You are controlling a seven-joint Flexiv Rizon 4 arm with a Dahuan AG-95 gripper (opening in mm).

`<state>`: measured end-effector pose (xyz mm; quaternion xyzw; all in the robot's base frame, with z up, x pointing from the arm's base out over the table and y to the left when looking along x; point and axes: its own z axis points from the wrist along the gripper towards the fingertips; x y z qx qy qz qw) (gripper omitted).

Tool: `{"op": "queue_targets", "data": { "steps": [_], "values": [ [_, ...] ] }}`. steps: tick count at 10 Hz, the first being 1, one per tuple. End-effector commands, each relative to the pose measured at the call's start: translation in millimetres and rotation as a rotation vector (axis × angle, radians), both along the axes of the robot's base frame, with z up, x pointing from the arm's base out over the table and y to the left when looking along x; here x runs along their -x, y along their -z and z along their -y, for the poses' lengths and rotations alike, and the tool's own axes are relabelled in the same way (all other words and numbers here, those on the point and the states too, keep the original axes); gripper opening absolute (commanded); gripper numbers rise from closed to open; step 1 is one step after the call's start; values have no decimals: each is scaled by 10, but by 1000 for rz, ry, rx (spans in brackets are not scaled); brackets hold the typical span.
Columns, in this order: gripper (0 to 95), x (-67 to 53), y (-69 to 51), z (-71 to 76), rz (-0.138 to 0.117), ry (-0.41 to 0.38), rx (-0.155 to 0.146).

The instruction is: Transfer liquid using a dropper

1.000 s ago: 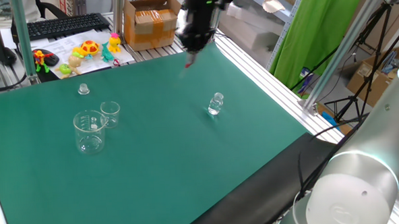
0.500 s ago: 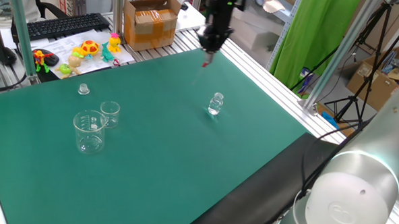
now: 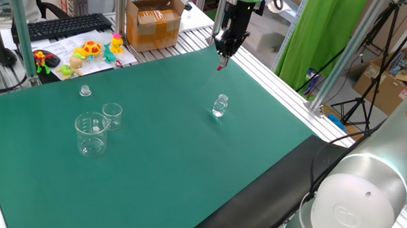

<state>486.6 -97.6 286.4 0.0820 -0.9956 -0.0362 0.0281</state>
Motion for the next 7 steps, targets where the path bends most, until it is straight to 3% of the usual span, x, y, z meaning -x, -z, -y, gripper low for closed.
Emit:
{"op": "queue_targets", "data": {
  "steps": [1, 4, 7],
  "values": [
    [0, -7, -3, -1, -10, 17, 0],
    [0, -7, -3, -1, -37, 80, -2],
    [0, -7, -3, -1, -41, 172, 6]
  ]
}}
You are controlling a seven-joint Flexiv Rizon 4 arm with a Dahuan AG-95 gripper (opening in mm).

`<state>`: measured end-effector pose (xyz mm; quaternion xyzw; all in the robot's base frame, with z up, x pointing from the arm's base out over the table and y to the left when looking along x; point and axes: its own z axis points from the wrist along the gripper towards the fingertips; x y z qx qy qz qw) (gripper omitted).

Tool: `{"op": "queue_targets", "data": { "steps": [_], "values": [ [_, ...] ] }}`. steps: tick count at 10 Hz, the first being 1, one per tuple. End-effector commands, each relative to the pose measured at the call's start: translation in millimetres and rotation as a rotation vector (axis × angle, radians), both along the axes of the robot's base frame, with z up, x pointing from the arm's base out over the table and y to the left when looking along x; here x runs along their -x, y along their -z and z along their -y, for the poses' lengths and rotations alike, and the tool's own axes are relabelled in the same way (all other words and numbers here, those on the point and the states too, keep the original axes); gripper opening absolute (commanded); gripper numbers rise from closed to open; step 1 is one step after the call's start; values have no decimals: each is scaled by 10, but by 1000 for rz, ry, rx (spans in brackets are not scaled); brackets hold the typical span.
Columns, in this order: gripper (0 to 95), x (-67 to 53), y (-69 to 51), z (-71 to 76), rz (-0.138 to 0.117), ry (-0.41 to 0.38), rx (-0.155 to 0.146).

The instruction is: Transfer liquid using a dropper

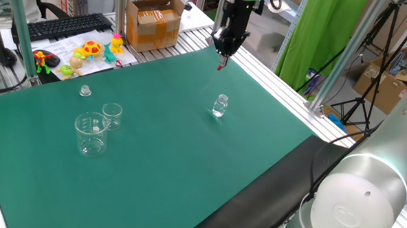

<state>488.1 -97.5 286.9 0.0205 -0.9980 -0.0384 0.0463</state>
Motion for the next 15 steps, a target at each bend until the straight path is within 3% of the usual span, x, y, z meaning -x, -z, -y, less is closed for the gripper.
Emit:
{"op": "queue_targets", "data": {
  "steps": [1, 4, 5, 8, 15],
  "values": [
    [0, 8, 2, 0, -3, 69, 5],
    [0, 8, 2, 0, 0, 91, 10],
    [0, -4, -13, 68, -30, 49, 12],
    [0, -13, 54, 335, -31, 19, 0],
    [0, 21, 128, 727, -6, -32, -3]
  ]
}}
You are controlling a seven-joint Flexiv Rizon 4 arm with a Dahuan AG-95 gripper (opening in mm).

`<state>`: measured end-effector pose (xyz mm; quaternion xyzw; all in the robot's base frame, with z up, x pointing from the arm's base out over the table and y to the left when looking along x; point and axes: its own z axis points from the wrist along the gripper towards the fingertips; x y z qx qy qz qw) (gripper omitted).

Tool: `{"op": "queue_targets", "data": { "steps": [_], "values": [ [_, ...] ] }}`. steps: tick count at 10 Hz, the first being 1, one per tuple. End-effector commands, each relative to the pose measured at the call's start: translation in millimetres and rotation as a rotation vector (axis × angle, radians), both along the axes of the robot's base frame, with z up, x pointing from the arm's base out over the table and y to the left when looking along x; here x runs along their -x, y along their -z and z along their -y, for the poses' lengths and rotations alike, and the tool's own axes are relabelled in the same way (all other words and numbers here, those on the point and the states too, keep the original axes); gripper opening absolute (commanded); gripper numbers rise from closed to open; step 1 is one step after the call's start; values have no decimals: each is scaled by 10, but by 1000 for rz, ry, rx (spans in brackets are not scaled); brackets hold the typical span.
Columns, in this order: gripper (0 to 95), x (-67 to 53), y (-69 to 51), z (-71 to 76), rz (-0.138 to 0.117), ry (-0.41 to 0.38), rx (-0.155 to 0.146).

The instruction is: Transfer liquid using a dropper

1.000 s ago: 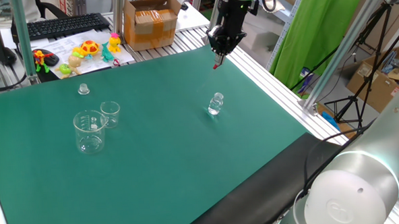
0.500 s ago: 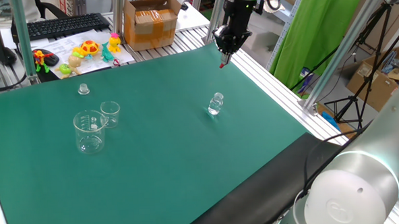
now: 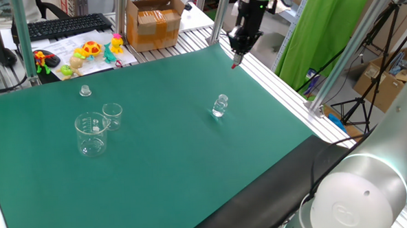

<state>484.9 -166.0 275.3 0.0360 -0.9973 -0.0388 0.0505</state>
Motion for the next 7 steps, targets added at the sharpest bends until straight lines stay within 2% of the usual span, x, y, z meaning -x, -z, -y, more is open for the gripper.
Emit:
{"op": "queue_targets", "data": {
  "steps": [1, 2, 7],
  "values": [
    [0, -6, 27, 109, 12, -3, 2],
    [0, -1, 41, 177, 20, -5, 3],
    [0, 27, 108, 326, 43, -8, 8]
  ]
}}
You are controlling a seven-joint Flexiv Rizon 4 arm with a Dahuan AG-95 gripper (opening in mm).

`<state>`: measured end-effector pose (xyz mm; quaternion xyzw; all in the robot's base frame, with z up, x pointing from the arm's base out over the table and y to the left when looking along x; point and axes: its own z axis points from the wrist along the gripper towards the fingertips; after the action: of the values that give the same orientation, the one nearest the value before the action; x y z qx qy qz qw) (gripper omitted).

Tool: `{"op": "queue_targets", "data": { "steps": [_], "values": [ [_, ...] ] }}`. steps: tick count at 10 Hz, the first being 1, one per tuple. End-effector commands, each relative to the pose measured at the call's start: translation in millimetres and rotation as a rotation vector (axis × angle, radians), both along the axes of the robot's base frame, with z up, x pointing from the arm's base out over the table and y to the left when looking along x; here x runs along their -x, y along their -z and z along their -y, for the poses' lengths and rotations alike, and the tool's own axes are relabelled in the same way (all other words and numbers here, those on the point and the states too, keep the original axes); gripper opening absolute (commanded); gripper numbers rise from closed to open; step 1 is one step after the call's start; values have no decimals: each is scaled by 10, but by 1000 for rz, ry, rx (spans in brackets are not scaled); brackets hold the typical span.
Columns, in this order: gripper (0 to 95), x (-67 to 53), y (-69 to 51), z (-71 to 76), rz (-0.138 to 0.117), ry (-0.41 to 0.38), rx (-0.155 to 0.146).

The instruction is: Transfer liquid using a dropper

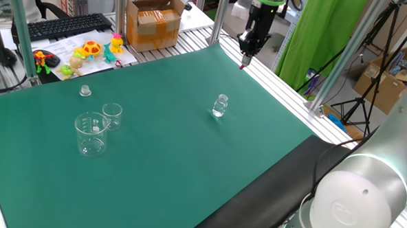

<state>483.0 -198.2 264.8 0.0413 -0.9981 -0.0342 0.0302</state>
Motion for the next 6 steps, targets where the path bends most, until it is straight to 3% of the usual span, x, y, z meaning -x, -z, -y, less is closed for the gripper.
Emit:
{"op": "queue_targets", "data": {
  "steps": [1, 6],
  "values": [
    [0, 11, 18, 25, 6, 0, 1],
    [0, -23, 180, 124, 17, -9, -6]
  ]
}}
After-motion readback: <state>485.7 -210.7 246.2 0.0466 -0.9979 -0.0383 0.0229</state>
